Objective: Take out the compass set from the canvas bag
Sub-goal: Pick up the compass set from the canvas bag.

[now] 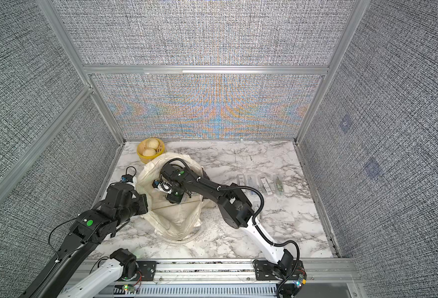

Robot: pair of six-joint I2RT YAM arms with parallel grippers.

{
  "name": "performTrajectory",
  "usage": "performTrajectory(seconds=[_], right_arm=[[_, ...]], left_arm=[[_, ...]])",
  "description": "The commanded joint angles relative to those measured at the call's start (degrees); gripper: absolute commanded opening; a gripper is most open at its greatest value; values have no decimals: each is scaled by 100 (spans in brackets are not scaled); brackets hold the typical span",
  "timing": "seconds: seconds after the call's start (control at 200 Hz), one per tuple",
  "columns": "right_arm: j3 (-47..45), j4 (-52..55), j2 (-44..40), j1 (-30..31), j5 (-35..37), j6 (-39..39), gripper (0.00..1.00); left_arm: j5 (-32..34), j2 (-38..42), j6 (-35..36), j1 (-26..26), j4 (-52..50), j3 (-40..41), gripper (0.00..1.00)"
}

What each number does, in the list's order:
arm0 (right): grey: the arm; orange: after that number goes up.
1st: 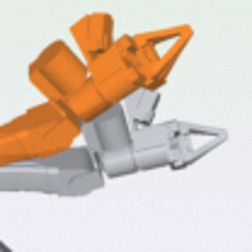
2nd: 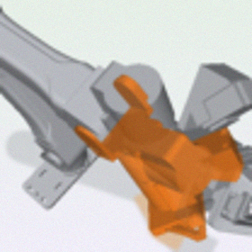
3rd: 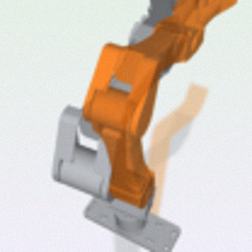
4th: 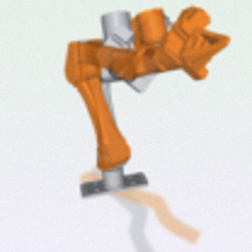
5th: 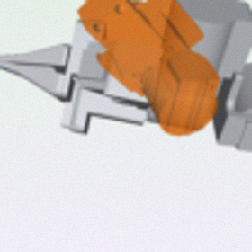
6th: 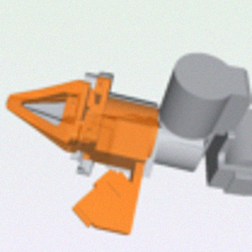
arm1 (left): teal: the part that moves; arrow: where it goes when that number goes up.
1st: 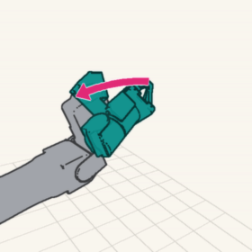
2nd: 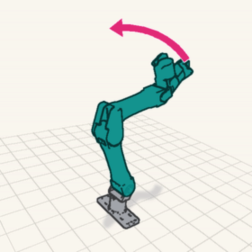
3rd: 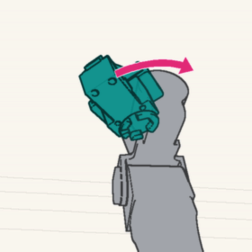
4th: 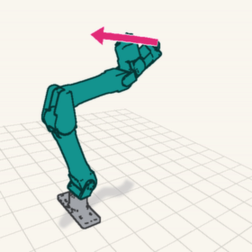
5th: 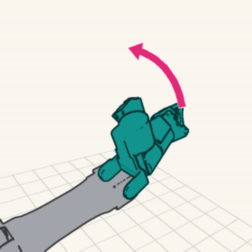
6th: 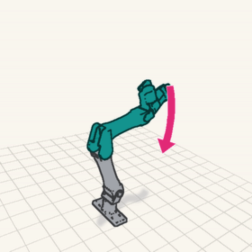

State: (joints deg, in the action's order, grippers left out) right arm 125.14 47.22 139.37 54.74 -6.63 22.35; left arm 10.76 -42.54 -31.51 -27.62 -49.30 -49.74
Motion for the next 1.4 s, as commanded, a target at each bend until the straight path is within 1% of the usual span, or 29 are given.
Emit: performTrajectory(seconds=[0.0, 0.255, 0.405, 0.825, 1.05, 1.18, 1.231, 1.281, 1.396], right_arm=[[28, 278, -195, 1, 110, -180, 47], [-169, 522, -584, 19, 152, -289, 47], [-385, 734, -862, 74, 390, -527, 47], [-1427, 1079, -2425, 393, 542, -999, 47], [-1907, 1494, -3586, 532, 750, -1384, 47], [-2137, 1696, -4467, 562, 830, -1795, 47], [-2312, 1756, -4851, 556, 1092, -1970, 46], [-2493, 1819, -5281, 543, 1513, -2262, 45], [-3207, 1743, -6311, 430, 2041, -2714, 45]], left_arm=[[119, -8, 66, 6, 105, 0, 0], [124, 9, 66, 9, 105, -1, 0], [128, 35, 66, 8, 113, 11, 0], [39, 20, -5, 9, 280, -90, 0], [84, -16, 62, 7, 366, -208, 0], [40, -52, 83, 5, 464, -224, 0], [31, -61, 100, 11, 489, -228, 0], [17, -56, 126, 3, 516, -237, 0], [-47, -65, 238, 10, 565, -268, 0]])
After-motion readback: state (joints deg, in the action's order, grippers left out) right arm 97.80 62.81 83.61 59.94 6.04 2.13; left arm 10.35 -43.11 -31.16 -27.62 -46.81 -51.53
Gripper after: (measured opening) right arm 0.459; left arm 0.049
